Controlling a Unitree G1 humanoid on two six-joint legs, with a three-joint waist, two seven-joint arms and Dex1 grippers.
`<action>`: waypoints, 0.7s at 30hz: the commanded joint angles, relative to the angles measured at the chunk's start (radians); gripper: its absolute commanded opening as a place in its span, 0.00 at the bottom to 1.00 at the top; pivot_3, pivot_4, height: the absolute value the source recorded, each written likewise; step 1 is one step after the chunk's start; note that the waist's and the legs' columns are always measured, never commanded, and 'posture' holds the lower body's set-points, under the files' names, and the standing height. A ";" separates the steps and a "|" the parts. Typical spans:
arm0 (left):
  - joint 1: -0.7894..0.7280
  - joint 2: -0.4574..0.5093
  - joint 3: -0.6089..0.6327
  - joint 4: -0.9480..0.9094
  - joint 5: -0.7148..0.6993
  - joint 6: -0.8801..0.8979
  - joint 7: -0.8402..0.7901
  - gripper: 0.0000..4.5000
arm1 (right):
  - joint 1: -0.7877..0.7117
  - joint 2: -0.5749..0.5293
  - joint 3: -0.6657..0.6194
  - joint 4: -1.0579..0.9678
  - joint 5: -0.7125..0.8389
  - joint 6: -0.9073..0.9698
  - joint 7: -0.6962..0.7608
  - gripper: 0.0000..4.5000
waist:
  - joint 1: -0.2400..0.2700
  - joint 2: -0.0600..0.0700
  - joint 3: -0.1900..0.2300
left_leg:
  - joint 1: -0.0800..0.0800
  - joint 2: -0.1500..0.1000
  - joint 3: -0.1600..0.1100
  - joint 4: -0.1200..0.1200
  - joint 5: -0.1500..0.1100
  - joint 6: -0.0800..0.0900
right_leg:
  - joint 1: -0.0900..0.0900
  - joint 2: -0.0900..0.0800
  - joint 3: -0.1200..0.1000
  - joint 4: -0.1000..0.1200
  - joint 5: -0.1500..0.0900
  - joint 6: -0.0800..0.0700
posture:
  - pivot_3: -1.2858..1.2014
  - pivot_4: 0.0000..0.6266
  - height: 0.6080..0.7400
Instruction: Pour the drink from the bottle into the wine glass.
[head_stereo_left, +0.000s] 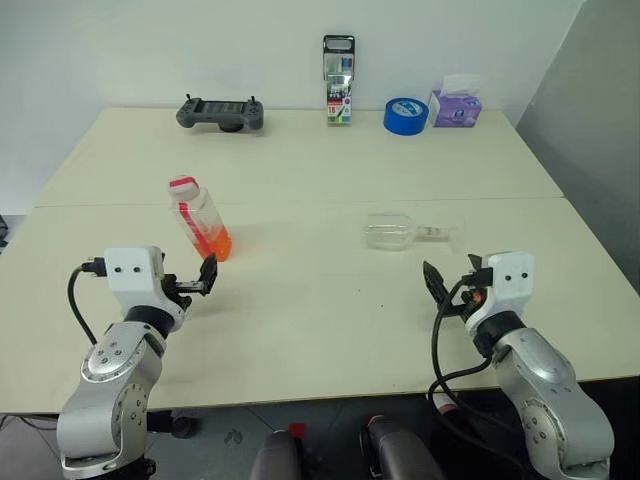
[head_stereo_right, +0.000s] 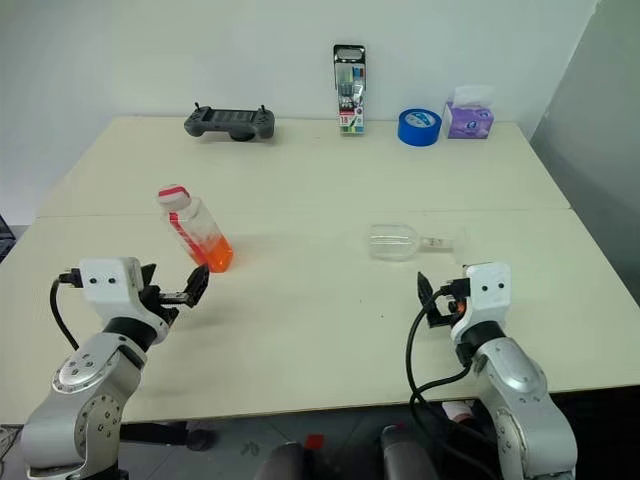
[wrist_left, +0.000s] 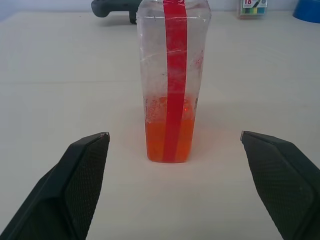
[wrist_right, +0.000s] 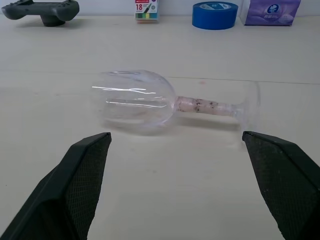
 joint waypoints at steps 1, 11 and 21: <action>0.006 0.000 0.019 -0.054 0.002 -0.025 0.008 1.00 | -0.019 -0.007 -0.015 -0.020 0.018 -0.016 0.008 1.00 | 0.000 0.000 0.000 | 0.000 0.000 0.000 0.000 0.000 0.000 | 0.000 0.000 0.000 0.000 0.000 0.000 | 0.52 0.24 1.00; 0.008 -0.013 0.022 -0.056 0.000 -0.043 0.018 1.00 | -0.040 -0.029 -0.023 -0.009 0.032 -0.013 0.012 1.00 | 0.000 0.000 0.000 | 0.000 0.000 0.000 0.000 0.000 0.000 | 0.000 0.000 0.000 0.000 0.000 0.000 | 0.52 0.24 1.00; -0.013 -0.006 0.025 -0.044 -0.004 -0.044 0.015 1.00 | -0.047 -0.034 -0.022 -0.013 0.036 -0.009 0.007 1.00 | 0.000 0.000 0.000 | 0.000 0.000 0.000 0.000 0.000 0.000 | 0.000 0.000 0.000 0.000 0.000 0.000 | 0.52 0.24 1.00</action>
